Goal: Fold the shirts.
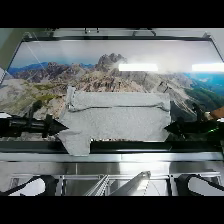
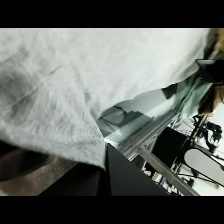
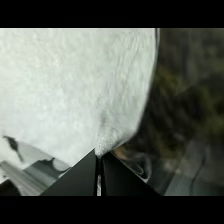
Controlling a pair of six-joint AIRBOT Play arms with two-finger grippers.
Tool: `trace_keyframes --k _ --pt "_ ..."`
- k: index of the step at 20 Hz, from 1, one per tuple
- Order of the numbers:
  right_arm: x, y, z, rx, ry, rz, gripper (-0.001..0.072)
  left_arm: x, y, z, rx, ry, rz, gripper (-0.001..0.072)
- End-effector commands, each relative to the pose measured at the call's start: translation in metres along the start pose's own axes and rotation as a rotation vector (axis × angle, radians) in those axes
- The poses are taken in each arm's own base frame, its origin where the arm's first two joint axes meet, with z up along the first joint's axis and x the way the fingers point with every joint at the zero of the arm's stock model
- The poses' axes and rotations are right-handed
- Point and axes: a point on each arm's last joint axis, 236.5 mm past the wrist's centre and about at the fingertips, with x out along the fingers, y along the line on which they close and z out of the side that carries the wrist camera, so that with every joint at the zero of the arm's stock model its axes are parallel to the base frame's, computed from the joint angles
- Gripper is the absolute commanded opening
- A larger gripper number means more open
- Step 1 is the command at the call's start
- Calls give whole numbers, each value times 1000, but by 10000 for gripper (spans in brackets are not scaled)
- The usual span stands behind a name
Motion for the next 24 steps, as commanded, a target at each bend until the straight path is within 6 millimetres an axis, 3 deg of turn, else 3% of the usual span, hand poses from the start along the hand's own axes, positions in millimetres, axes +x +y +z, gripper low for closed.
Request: trace_keyframes --k 1,4,6,8,12,16,21,24 --pt "-27 13 -4 100 -22 65 14 -36 -18 -4 5 -128 -23 17" --pt "-55 10 15 109 -160 46 14 -71 -12 3 -26 -299 -8 18" --pt "-65 12 22 87 -199 38 14 -81 -9 7 -28 -352 5 18" --pt "-71 20 30 63 -224 50 14 -81 -11 10 -16 -350 14 18" --pt "-82 64 64 -19 -367 210 14 -72 -22 31 44 -267 24 16" --pt "-64 83 98 -91 -455 179 14 -58 -44 84 158 -206 67 14" --pt "-28 68 145 -103 -479 61 14 -47 -66 164 244 -166 88 13" --pt "0 49 150 -81 -414 38 14 -19 -59 181 257 -68 73 11"
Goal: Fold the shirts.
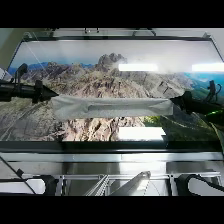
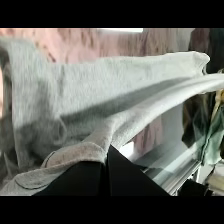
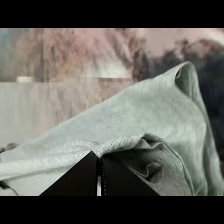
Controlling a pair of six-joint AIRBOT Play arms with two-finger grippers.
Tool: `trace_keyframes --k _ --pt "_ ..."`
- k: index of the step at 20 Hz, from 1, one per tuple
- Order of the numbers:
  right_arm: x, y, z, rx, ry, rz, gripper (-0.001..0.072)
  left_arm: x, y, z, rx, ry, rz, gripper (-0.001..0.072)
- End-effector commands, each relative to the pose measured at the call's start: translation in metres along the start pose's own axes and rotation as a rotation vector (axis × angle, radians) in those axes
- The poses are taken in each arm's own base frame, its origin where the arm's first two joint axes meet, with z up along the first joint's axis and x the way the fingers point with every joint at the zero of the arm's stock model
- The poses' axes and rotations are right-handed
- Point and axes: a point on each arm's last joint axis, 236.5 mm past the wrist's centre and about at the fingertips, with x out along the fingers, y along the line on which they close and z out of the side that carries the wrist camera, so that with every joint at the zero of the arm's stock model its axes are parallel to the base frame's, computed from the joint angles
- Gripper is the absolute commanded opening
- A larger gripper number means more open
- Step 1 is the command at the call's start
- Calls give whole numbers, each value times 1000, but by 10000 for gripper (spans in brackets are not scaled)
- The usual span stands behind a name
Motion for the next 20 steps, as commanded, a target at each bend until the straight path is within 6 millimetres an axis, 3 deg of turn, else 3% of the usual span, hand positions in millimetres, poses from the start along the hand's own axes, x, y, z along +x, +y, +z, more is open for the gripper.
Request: trace_keyframes --k 1,3,5,6,7,9,10,11,13,16,17,18,19,20 --pt "31 -26 -3 13 38 -50 14 37 9 17 18 107 -22 12" --pt "38 -35 -12 3 70 -57 14 48 26 16 1 168 6 16" --pt "34 -31 -17 -31 102 -49 41 45 31 18 -38 212 -2 293" --pt "26 -21 -18 -66 128 -23 294 38 30 20 -45 224 -9 293" --pt "16 -12 -15 -101 148 0 437 28 26 24 -54 226 -13 293" --pt "-5 -8 6 -169 127 -33 456 2 18 41 -44 183 -2 293" --pt "-13 -17 19 -164 103 -91 623 -11 12 52 -36 146 -1 292" --pt "-16 -27 26 -145 95 -139 699 -22 1 63 -27 105 -16 292" --pt "-9 -41 22 -88 119 -166 699 -32 -22 77 27 57 -52 292" --pt "18 -54 -9 -22 233 -151 699 -21 -48 78 79 68 -84 267" --pt "26 -54 -19 -12 268 -143 698 -13 -54 74 93 89 -84 89" --pt "35 -54 -29 -11 296 -140 697 -4 -60 70 108 109 -83 -5" --pt "43 -52 -38 -19 324 -139 684 5 -67 67 125 128 -86 -5" --pt "49 -49 -46 -28 347 -137 600 14 -75 62 152 148 -91 -5"
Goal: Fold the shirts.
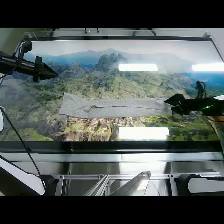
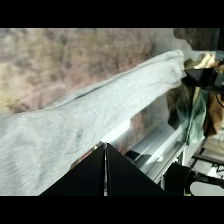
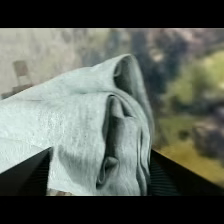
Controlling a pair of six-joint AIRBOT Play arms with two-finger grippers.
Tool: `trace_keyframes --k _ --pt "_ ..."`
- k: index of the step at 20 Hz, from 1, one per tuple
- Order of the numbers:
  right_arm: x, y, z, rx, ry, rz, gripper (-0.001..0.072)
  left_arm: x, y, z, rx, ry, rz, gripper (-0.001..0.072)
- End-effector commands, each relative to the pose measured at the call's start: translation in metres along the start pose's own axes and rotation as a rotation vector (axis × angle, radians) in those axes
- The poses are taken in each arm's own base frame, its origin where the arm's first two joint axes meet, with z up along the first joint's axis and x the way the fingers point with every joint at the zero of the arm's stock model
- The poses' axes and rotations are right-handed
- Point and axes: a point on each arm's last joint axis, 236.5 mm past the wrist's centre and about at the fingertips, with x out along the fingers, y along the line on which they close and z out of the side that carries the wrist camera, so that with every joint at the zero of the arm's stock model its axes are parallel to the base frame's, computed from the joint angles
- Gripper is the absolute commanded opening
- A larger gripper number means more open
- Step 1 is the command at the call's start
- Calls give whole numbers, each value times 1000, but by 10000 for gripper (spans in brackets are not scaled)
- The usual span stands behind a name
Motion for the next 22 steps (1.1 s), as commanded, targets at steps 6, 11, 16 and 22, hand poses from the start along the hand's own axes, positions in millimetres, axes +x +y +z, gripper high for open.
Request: trace_keyframes --k 6,11,16,22 --pt "16 44 -11 -81 87 65 15 74 -64 -24 158 157 -41 -6" --pt "-91 82 44 -184 -95 6 14 69 -105 -34 266 152 -48 -5" --pt "-115 154 28 -283 -107 127 15 33 -150 -35 380 48 -25 14" --pt "9 300 -50 -480 -61 293 14 -2 -202 -53 496 -36 -8 14"
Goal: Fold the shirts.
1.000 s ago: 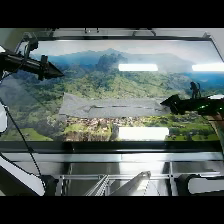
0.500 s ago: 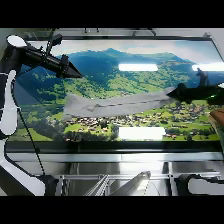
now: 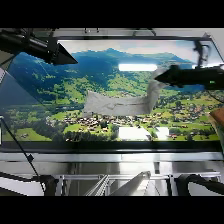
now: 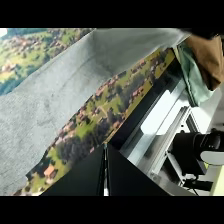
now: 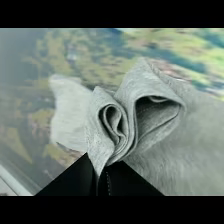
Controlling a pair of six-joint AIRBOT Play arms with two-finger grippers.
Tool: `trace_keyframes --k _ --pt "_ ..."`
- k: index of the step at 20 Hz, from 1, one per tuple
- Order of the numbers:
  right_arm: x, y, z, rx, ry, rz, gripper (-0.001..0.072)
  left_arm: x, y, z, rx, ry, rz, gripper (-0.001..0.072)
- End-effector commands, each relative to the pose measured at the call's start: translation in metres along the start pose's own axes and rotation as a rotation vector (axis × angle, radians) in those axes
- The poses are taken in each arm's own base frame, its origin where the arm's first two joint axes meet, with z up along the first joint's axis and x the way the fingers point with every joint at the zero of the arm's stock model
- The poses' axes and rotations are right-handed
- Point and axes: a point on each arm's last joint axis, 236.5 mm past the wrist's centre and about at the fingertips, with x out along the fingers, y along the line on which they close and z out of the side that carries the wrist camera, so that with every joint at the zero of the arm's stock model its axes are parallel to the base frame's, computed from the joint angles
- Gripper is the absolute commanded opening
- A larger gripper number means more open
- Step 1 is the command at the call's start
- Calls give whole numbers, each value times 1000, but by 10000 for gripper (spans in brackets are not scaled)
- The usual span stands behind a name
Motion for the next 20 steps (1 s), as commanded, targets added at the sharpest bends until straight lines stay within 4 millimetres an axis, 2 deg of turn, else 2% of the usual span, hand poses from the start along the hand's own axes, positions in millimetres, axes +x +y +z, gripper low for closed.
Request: trace_keyframes --k 1,5,7,8,9,10,11,14,17,19,20 --pt "92 76 -23 -80 -19 79 15 -19 -31 3 68 -47 23 15" --pt "202 132 -76 -193 91 145 14 -24 -50 1 108 -56 26 14" --pt "248 133 -107 -208 184 166 39 -24 -60 0 128 -55 23 14" --pt "262 126 -122 -201 235 171 266 -25 -63 -1 135 -57 24 14" --pt "268 120 -134 -177 288 181 443 -27 -66 -2 140 -58 25 14" --pt "267 114 -137 -157 318 186 384 -29 -69 -3 146 -59 26 13" --pt "259 111 -137 -153 345 195 222 -32 -71 -2 150 -67 30 14" --pt "216 91 -111 -179 392 172 224 -43 -76 -2 161 -92 47 13" --pt "153 23 -71 -154 409 -51 222 -55 -85 -4 181 -117 64 14" --pt "100 -40 -56 -89 414 -271 209 -58 -93 -9 184 -131 68 14" --pt "72 -73 -53 -47 414 -379 169 -56 -93 -16 173 -123 66 14"
